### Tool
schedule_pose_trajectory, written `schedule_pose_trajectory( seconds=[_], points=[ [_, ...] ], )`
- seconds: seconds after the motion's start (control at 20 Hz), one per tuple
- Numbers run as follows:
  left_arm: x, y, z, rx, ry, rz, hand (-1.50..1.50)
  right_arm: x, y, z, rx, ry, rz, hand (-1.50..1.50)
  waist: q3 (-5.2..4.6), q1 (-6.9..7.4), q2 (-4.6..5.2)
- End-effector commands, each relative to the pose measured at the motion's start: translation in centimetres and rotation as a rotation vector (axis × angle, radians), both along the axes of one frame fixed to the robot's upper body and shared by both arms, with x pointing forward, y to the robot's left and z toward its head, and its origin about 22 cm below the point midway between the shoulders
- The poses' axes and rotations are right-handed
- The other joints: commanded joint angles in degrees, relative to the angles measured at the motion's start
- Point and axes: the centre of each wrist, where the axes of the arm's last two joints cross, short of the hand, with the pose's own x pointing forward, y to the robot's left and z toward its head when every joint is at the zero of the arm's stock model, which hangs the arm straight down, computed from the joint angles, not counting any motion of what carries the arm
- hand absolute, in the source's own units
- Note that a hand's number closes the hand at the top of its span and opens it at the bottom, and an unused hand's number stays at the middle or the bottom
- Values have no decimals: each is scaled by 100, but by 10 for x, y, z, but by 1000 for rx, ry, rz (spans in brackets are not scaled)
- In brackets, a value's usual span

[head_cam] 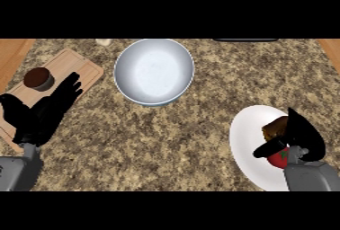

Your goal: Pick the tomato from the plate and place it in the bowl

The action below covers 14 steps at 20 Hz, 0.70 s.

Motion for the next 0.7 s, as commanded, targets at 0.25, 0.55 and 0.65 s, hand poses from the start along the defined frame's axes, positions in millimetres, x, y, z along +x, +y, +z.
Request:
schedule_pose_trajectory(
  seconds=[0.25, 0.55, 0.65],
  points=[
    [10, -11, -2, 8, -9, 12, 0, -4, 2, -17, -13, 124, -125, -150, 1, -32, -3],
    [0, -1, 8, -18, 12, 5, 0, -7, -1, -31, 0, 115, -134, -150, 2, -9, -6],
    [12, 10, -3, -4, -3, -2, 0, -13, -11, -46, 11, 104, -128, -150, 1, -30, 3]
  ],
)
